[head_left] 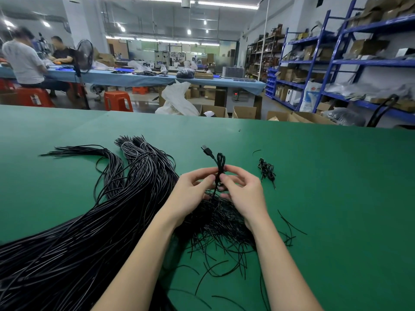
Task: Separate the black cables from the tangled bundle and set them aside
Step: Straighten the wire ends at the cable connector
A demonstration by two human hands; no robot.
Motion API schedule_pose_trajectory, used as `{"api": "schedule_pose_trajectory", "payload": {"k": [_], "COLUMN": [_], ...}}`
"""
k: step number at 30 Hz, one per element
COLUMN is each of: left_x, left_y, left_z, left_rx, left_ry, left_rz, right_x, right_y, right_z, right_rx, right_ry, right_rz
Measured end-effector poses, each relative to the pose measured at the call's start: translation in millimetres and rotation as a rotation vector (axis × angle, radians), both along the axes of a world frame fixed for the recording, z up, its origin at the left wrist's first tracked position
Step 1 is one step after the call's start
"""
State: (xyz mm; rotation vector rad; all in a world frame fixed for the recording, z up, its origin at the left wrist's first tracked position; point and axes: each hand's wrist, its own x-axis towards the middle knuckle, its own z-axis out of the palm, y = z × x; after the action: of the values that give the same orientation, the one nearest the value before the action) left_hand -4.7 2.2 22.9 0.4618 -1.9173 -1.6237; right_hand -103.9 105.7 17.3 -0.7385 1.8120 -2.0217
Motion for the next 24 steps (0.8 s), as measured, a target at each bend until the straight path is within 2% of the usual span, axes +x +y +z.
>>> {"api": "schedule_pose_trajectory", "payload": {"k": [2, 5, 9, 12, 15, 21, 24], "left_x": [-2.4, -3.2, -2.0, -3.4, -3.3, -4.4, -5.9], "left_y": [0.3, -1.1, -4.8, -4.0, -3.7, -4.9, -5.0], "left_z": [0.6, -3.7, -19.1, -25.1, -26.6, -27.6, -28.5], "left_rx": [-0.160, -0.380, -0.644, -0.713, -0.738, -0.734, -0.744], "left_ry": [-0.022, -0.075, -0.301, -0.432, -0.459, -0.473, -0.483], "left_rz": [0.090, 0.187, 0.131, 0.049, 0.033, 0.007, 0.005], "right_x": [-6.7, -22.6, -48.6, -69.8, -91.0, -114.4, -110.0], "right_y": [1.7, 4.0, -1.7, -14.7, -27.6, -27.8, -23.6], "right_z": [2.4, 1.4, -7.3, -9.6, -12.4, -24.7, -27.6], "right_rx": [-0.038, -0.055, 0.073, 0.184, 0.251, 0.712, 0.814], "right_ry": [-0.070, -0.073, -0.013, 0.034, 0.061, 0.226, 0.368], "right_rz": [-0.010, -0.105, -0.250, -0.318, -0.381, -0.351, -0.396]}}
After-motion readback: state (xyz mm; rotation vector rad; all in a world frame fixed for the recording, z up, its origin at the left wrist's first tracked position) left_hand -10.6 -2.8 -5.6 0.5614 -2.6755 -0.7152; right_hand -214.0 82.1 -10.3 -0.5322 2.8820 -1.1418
